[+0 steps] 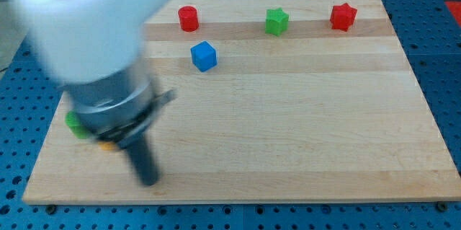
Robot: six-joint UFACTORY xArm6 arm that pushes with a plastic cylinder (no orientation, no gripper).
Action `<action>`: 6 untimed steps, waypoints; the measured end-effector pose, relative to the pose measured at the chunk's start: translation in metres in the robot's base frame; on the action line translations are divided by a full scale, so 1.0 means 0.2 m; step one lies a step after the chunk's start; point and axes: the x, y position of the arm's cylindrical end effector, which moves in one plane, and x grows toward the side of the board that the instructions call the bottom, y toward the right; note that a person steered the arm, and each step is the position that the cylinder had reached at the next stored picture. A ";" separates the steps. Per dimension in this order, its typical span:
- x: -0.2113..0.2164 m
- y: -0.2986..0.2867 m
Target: Push the yellow heart to the bottom right of the yellow hexagon
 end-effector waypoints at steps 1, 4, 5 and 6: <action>-0.05 -0.27; -0.35 -0.27; -0.35 -0.29; -0.35 -0.29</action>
